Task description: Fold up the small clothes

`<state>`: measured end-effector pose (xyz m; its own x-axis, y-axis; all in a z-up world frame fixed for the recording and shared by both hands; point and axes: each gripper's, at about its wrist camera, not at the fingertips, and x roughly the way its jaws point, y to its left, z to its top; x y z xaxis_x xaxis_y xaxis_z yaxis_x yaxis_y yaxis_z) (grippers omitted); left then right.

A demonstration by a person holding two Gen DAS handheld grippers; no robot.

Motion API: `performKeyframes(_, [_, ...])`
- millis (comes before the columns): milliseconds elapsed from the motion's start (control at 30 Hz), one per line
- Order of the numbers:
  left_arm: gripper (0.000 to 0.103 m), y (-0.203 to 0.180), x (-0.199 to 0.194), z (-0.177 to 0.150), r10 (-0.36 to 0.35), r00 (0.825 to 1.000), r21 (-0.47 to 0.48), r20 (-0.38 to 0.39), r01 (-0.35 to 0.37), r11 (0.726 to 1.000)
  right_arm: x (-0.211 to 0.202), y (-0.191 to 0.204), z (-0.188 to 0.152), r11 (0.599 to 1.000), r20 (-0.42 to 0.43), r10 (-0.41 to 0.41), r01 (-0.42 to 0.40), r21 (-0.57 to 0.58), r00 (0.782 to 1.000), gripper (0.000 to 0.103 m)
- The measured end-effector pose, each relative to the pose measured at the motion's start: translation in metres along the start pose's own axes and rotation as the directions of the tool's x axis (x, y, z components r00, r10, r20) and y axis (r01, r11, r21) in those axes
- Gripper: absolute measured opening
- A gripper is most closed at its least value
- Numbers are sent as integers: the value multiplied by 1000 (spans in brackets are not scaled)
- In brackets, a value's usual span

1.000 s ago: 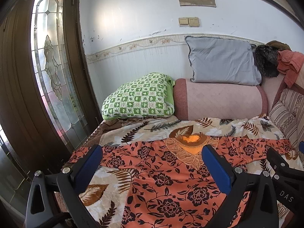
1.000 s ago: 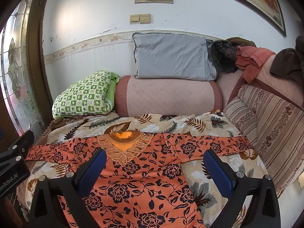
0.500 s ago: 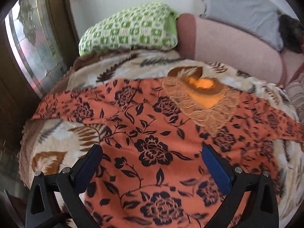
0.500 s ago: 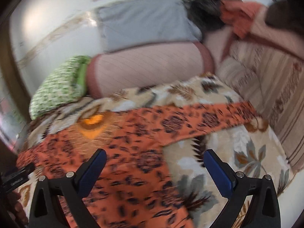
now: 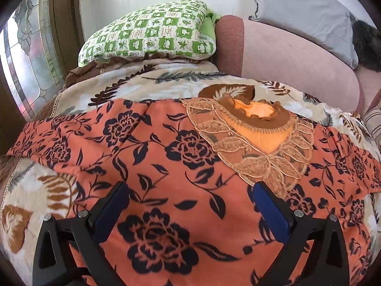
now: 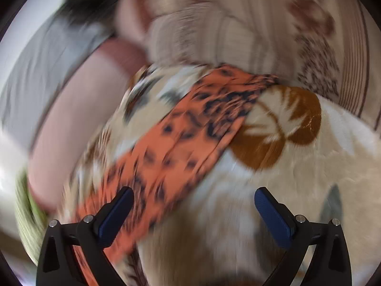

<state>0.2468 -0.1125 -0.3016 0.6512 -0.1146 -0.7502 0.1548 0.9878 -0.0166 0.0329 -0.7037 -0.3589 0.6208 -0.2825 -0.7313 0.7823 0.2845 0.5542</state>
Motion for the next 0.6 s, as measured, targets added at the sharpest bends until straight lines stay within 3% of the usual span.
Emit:
performKeyframes(100, [103,6,11,2,-36,999,-42,-25,35,999,15,-18,19,990,36,56,-60,129,998,97])
performKeyframes(300, [103,13,19,8,-36,999,-103,11,37,994,39,-29,45,969,69,83,-97,228,994,54])
performKeyframes(367, [103,14,20,9,-18,1000,-102,17,20,995,43,-32,53,964,58,109,-120,236,992,10])
performKeyframes(467, [103,18,17,12,-15,1000,-104,26,18,994,38,-32,56,961,59,134,-144,234,989,7])
performKeyframes(600, [103,24,3,20,19,997,-101,81,-11,995,5,10,44,970,88,221,-229,82,971,6])
